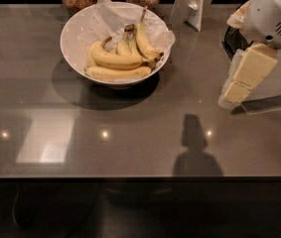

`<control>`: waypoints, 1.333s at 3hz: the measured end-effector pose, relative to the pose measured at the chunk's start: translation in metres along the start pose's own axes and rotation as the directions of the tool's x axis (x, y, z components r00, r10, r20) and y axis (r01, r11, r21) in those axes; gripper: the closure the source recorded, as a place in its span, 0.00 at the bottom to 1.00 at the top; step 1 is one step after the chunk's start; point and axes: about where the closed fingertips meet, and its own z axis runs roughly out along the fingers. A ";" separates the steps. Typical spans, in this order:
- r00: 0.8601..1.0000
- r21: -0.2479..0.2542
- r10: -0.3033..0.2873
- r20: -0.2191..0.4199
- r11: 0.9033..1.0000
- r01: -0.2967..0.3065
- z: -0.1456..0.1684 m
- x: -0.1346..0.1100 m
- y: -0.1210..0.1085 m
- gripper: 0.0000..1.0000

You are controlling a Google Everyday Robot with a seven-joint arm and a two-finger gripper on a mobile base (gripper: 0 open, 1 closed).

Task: Pick banana from white bowl

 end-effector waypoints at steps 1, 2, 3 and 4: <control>0.999 -0.004 0.017 0.050 1.000 -0.017 0.014 -0.040 -0.020 0.00; 0.996 -0.046 0.054 0.078 0.998 -0.051 0.036 -0.074 -0.042 0.00; 0.990 -0.114 0.088 0.107 0.991 -0.076 0.065 -0.103 -0.055 0.00; 0.986 -0.190 0.105 0.130 0.979 -0.079 0.100 -0.131 -0.060 0.00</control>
Offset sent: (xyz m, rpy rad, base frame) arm 0.1099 0.1055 -0.0007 0.1575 0.0912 -0.0239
